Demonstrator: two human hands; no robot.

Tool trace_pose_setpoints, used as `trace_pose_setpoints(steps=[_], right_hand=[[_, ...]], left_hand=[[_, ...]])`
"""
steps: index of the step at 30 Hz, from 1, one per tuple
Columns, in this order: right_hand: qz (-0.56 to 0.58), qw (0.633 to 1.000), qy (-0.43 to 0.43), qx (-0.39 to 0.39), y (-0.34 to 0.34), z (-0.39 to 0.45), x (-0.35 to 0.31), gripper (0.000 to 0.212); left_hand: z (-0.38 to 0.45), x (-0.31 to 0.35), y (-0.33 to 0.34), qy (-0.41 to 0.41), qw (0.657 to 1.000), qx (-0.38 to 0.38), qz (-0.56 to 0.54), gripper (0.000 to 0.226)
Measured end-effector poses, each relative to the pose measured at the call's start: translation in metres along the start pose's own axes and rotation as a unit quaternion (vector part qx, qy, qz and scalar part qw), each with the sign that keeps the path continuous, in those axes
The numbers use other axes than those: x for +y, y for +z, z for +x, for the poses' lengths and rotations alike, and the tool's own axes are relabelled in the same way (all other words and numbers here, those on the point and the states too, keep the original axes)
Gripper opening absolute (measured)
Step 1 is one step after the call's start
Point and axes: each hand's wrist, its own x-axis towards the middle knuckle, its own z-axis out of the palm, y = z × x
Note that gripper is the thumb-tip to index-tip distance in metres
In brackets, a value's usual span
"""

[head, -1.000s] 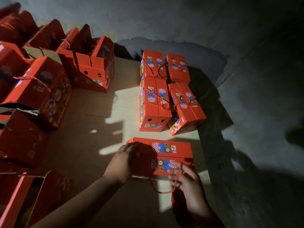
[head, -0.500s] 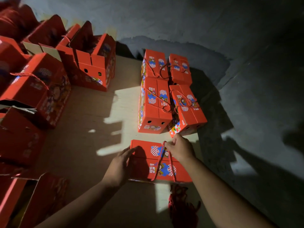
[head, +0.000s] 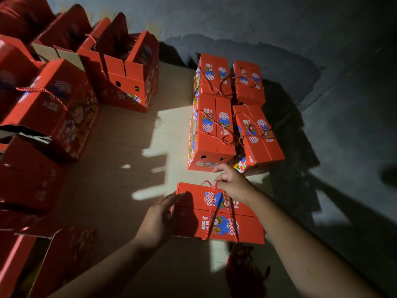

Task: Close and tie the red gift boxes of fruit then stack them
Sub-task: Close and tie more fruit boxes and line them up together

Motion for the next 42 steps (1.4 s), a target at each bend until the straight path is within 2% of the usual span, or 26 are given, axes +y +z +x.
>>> trace_pose_setpoints(steps=[2,5,7,11,13,15,18,20,21,23,24,25,26,29,30,35,38,40,42], right_hand=[[0.028,0.999,-0.034,0.005,-0.002,-0.009,0.001,0.042],[-0.031,0.998,-0.051,0.008,-0.009,-0.022,0.008,0.044],[-0.085,0.996,-0.028,0.002,-0.011,-0.027,0.015,0.042],[-0.132,0.990,0.041,0.009,-0.005,-0.021,0.022,0.055],[-0.184,0.982,0.031,0.039,0.001,-0.014,0.020,0.029],[-0.190,0.979,0.017,0.076,0.005,-0.011,0.017,0.007],[-0.236,0.957,0.030,0.164,0.004,-0.013,0.014,0.032],[-0.314,0.929,0.055,0.189,0.004,-0.014,0.012,0.038],[-0.339,0.922,0.098,0.162,0.005,-0.014,0.009,0.050],[-0.309,0.926,0.209,0.060,0.007,-0.012,0.005,0.086],[-0.283,0.929,0.237,0.019,0.007,-0.011,0.004,0.093],[-0.255,0.938,0.235,-0.001,0.005,-0.011,0.001,0.090],[-0.222,0.951,0.213,0.000,0.003,-0.009,-0.002,0.079],[-0.082,0.989,0.113,0.045,0.000,-0.002,-0.004,0.019],[-0.045,0.993,0.093,0.050,0.002,-0.003,-0.006,0.014],[0.032,0.999,-0.002,0.027,0.000,-0.034,-0.025,0.030],[0.038,0.997,-0.018,-0.072,-0.019,-0.068,-0.041,0.044],[0.002,0.993,-0.012,-0.115,-0.027,-0.092,-0.052,0.051],[-0.058,0.994,-0.015,-0.095,-0.028,-0.109,-0.061,0.050]], left_hand=[[0.001,0.002,0.000,0.001,1.000,0.002,0.003,0.059],[0.002,0.003,0.001,0.000,1.000,0.007,-0.005,0.057],[0.001,0.003,0.001,-0.001,1.000,0.004,-0.004,0.057],[-0.001,0.004,-0.001,-0.011,1.000,-0.005,-0.008,0.057],[0.000,0.006,-0.001,-0.018,1.000,-0.008,-0.016,0.055],[0.000,0.009,-0.002,-0.020,1.000,-0.007,-0.016,0.055],[-0.002,0.011,-0.003,-0.024,1.000,-0.008,-0.008,0.055],[-0.004,0.014,-0.004,-0.027,1.000,-0.010,-0.003,0.053],[-0.004,0.015,-0.003,-0.027,1.000,-0.008,-0.001,0.052],[-0.004,0.016,-0.003,-0.030,1.000,-0.004,-0.002,0.050],[-0.004,0.016,-0.003,-0.033,0.999,-0.004,-0.002,0.049],[-0.004,0.017,-0.003,-0.036,0.999,-0.005,-0.003,0.049],[-0.004,0.017,-0.004,-0.039,0.999,-0.008,-0.005,0.050],[-0.004,0.017,-0.005,-0.042,0.999,-0.016,-0.006,0.052],[-0.004,0.017,-0.005,-0.041,0.999,-0.018,-0.006,0.052],[-0.002,0.015,-0.005,-0.039,0.999,-0.025,-0.007,0.054],[-0.002,0.014,-0.003,-0.032,0.999,-0.019,-0.014,0.051],[-0.002,0.012,-0.002,-0.027,0.999,-0.013,-0.024,0.051],[-0.003,0.010,0.000,-0.027,0.999,-0.011,-0.036,0.056]])
